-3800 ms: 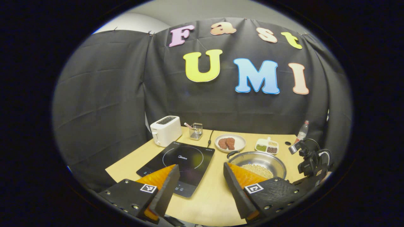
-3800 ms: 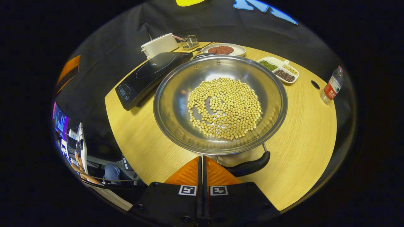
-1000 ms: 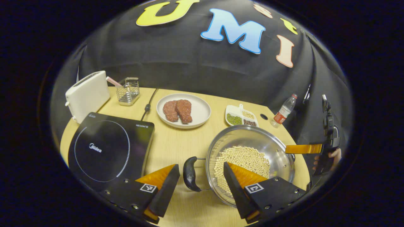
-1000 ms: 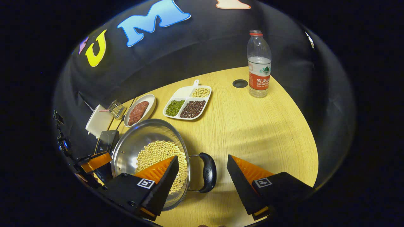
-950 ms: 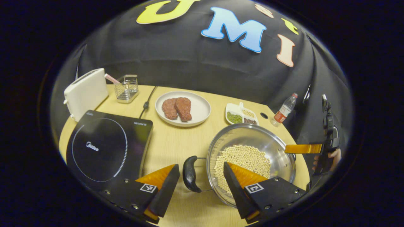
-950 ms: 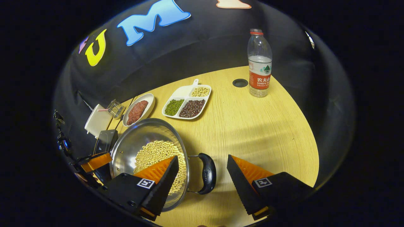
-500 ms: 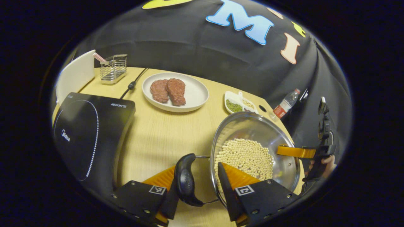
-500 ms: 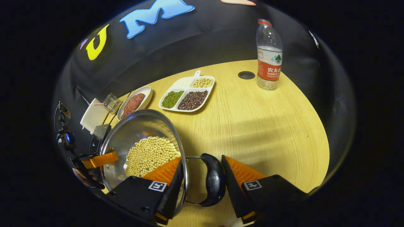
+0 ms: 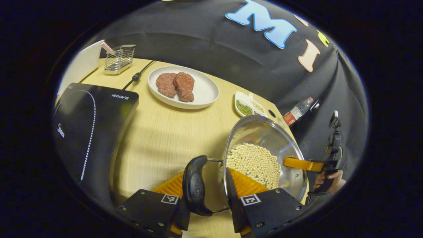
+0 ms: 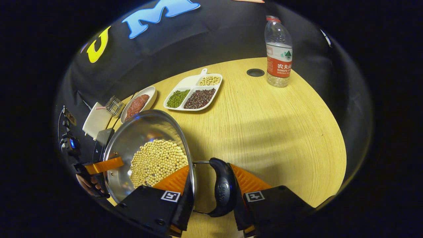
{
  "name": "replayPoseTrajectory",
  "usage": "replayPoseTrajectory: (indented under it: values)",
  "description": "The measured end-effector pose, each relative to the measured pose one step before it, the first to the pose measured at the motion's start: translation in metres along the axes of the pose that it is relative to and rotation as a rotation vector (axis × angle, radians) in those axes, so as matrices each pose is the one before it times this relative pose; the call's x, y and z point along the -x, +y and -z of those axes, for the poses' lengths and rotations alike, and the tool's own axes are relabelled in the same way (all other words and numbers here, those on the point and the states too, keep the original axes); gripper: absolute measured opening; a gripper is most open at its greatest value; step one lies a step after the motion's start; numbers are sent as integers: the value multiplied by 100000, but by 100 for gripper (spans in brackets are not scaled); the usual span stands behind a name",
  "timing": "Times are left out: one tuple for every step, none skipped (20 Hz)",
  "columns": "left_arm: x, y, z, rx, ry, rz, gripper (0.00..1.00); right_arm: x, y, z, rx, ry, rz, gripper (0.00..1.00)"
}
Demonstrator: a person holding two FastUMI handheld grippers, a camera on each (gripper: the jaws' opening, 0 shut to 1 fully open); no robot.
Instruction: First push the handle of the pot to place it horizontally, then grasp the pot with both hands and set it on the induction cooktop.
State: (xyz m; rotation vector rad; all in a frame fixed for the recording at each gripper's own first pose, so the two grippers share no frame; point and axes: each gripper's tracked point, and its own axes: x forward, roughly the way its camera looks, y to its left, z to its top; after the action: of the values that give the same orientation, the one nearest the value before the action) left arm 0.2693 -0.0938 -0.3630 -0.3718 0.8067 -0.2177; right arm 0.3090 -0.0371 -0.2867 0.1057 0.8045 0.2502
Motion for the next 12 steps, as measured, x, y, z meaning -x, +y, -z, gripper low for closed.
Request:
replayPoseTrajectory:
  values:
    - [34,-9,99,-377,1035,39,53,137,58,293,-195,727,354,57]
    - [40,-49,107,-426,281,-33,52,96,68,360,-265,-18,401,57]
    - [261,-75,37,-132,-280,73,55,218,-1,263,-342,16,457,54]
    - [655,-184,217,-176,-100,47,55,182,22,398,-449,690,37,54]
    - [638,-297,47,-433,-402,254,55,458,2,243,-608,-344,143,54]
    - [447,-42,183,-536,69,266,51,630,20,183,197,-559,265,54]
    - [479,-145,107,-335,97,227,51,756,23,-11,709,-562,341,54]
    - [506,-209,111,149,-137,303,51,825,229,173,382,-409,242,53]
    - [650,-220,25,472,-295,362,51,1010,246,80,138,-556,231,54]
    - [933,-242,130,260,-341,315,51,692,196,140,307,-486,225,53]
    - [964,-205,200,-44,-34,219,51,866,231,182,363,-148,270,53]
    - [1031,-195,202,5,-140,252,54,679,324,236,388,-134,125,53]
